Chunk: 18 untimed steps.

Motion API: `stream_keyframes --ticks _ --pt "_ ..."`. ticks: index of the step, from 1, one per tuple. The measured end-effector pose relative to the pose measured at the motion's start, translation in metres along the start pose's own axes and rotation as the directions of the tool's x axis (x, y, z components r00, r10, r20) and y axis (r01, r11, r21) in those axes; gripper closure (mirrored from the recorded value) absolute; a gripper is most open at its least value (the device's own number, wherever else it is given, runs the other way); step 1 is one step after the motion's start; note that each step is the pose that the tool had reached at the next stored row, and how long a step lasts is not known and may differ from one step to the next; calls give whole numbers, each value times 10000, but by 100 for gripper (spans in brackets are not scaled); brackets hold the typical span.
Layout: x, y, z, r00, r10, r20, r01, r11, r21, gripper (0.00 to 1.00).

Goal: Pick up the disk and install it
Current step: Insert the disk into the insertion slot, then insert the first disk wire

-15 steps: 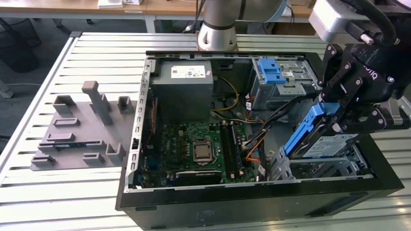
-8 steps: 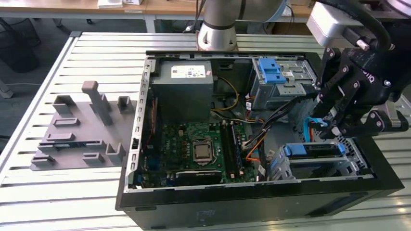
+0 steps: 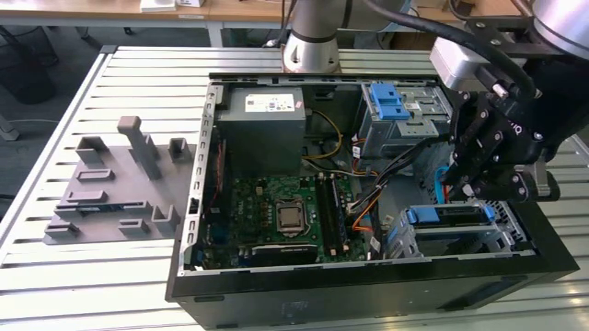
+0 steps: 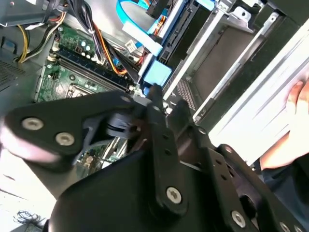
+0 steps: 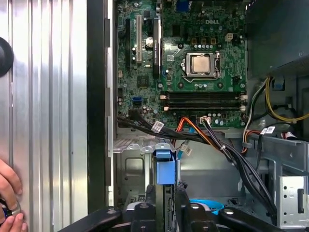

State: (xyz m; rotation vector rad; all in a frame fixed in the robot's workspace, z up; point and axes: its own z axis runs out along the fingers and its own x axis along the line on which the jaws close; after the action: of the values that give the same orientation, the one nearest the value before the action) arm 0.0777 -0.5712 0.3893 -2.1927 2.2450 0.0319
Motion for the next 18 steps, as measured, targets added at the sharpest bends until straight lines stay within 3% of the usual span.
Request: stream_keyframes --ticks 1,3,6,18 --pt "0 0 18 10000 0 1 0 10000 0 70" --pt "1 -1 54 10000 0 1 0 10000 0 81" --pt "2 -1 106 10000 0 1 0 10000 0 89" --pt "2 -2 121 10000 0 0 0 10000 0 89"
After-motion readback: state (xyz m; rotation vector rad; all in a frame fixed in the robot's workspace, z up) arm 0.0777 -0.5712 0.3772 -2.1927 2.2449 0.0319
